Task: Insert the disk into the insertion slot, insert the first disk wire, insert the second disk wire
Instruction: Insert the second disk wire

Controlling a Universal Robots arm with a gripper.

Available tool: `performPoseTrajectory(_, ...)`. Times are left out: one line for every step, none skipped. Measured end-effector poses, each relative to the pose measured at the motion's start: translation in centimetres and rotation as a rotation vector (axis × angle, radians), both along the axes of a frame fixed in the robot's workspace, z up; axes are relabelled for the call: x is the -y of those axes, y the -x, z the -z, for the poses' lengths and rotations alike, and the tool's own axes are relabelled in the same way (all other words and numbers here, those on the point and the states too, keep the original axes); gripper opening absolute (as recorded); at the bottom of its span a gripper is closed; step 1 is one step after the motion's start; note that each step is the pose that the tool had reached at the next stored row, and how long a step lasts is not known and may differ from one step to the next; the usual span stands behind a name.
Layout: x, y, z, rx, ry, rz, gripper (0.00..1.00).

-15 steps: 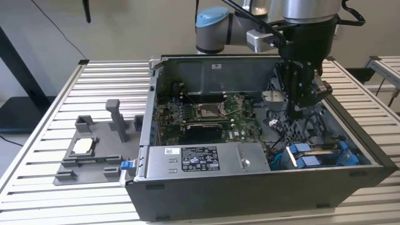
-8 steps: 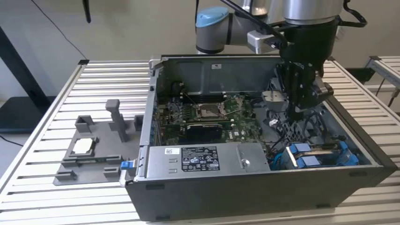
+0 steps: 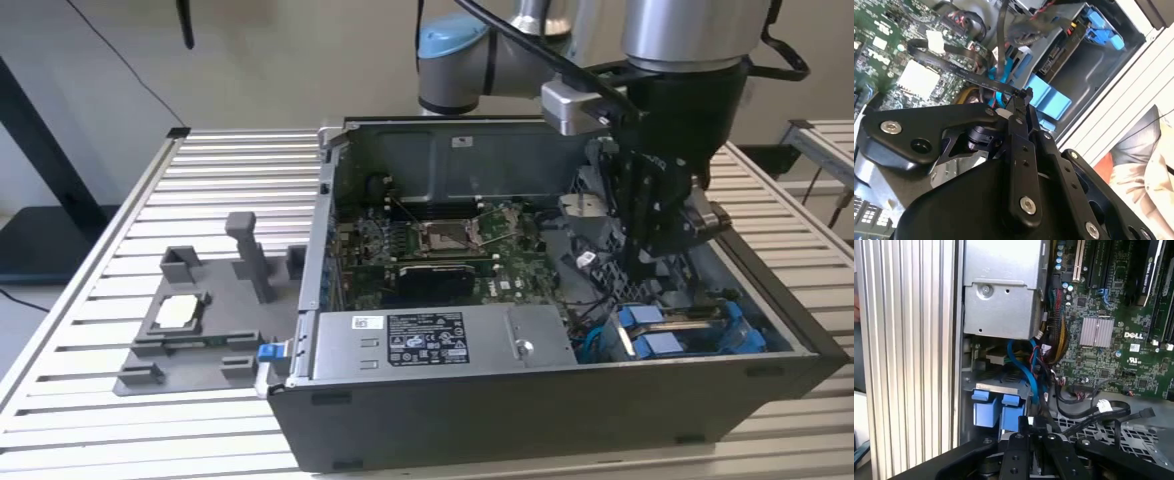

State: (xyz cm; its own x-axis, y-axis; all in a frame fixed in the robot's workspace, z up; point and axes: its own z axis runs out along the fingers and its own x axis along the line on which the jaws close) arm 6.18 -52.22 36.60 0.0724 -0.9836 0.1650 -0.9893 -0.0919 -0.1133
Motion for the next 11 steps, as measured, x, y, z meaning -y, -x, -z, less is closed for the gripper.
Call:
performPoseTrajectory(0.34,-0.02,0.03,-0.0039,-0.0010,0.000,0.16)
performPoseTrajectory(0.70,-0.04,0.07,-0.0075,-0.0020,0.000,0.16)
performPoseTrajectory(1.06,-0.06,0.10,-0.0112,-0.0029,0.000,0.16)
performPoseTrajectory(1.41,-0.08,0.13,-0.0147,-0.0038,0.000,0.16)
performPoseTrajectory(1.76,-0.10,0.16,-0.0181,-0.0048,0.000,0.16)
performPoseTrajectory(2.12,-0.11,0.20,-0.0218,-0.0061,0.000,0.16)
performPoseTrajectory(2.46,-0.14,0.23,-0.0252,-0.0071,0.000,0.16)
performPoseTrajectory(2.82,-0.16,0.26,-0.0289,-0.0083,0.000,0.16)
performPoseTrajectory(3.14,-0.18,0.30,-0.0322,-0.0096,0.000,0.16)
performPoseTrajectory(3.50,-0.20,0.32,-0.0357,-0.0108,0.000,0.16)
performPoseTrajectory(3.83,-0.23,0.34,-0.0389,-0.0123,0.000,0.16)
